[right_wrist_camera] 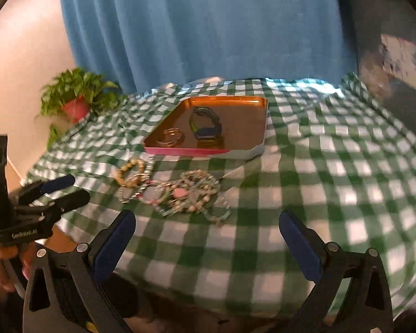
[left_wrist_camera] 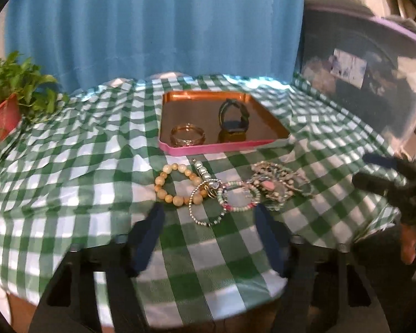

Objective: Organize jewelry
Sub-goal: 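Withdraw both open tools back from the tray, then grasp the silver chain bracelet with the left tool while the right tool grasps a beaded bracelet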

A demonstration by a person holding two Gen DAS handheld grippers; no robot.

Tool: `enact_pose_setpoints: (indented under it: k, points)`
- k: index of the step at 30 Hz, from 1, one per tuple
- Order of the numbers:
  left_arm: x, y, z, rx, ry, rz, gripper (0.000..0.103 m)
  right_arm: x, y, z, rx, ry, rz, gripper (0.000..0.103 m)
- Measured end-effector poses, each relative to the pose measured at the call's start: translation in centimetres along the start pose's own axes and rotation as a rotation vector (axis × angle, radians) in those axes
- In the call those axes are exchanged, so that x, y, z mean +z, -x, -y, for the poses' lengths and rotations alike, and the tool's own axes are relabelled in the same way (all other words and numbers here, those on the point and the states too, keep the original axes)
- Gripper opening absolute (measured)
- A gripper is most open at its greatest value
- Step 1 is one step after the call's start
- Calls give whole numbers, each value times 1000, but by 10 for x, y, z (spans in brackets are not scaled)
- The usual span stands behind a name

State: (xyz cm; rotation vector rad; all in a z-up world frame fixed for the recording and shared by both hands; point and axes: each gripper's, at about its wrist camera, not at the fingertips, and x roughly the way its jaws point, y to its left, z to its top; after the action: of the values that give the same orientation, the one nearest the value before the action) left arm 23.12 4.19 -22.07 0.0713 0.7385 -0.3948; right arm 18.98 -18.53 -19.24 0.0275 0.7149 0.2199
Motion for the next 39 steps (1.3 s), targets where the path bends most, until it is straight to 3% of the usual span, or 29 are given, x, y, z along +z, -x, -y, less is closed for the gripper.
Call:
enact_pose_setpoints:
  k: [2,4,5,6,8,9,12,15,17,21,25,26,29,31,34,39]
  points:
    - [1,-17,-5,-17,5,-38,42,6,-5,-1,5,51,9,80]
    - [-2,-30,-9,-29,17,-59,39,6,-15,0,24,77,21,57]
    - [-4,-35,-11,-33,20,-68,38,5,-21,2,61,71,33,38]
    - [-6,-40,-12,-34,21,-78,37,-1,-27,6,116,60,43,27]
    - [-9,-49,-15,-32,31,-103,34,-7,-50,8,106,63,-50,21]
    - [-9,-53,-17,-29,39,-116,33,-7,-53,8,109,62,-51,18]
    - [-8,-59,-18,-24,37,-120,33,-5,-61,8,98,66,-60,18]
    - [-7,-60,-18,-24,32,-114,32,-7,-77,15,71,41,-124,13]
    - [-6,-62,-18,-7,22,-112,23,-9,-86,18,85,24,-164,14]
    - [-3,-65,-23,16,36,-99,4,-11,-86,13,60,73,-148,13]
    - [-3,-67,-28,1,73,-88,3,-14,-87,2,3,155,-132,13]
    - [-4,-67,-26,10,69,-87,3,-13,-86,6,4,131,-134,5]
    - [-7,-57,-23,-21,102,-84,3,-11,-76,15,57,54,-112,3]
    - [-12,-42,-21,-51,123,-70,3,-13,-63,9,62,69,-80,3]
    - [-27,-21,-11,-39,97,-71,3,-22,-43,1,105,62,-64,3]
    - [-34,-26,-8,-18,87,-112,3,-29,-36,-3,101,79,-75,3]
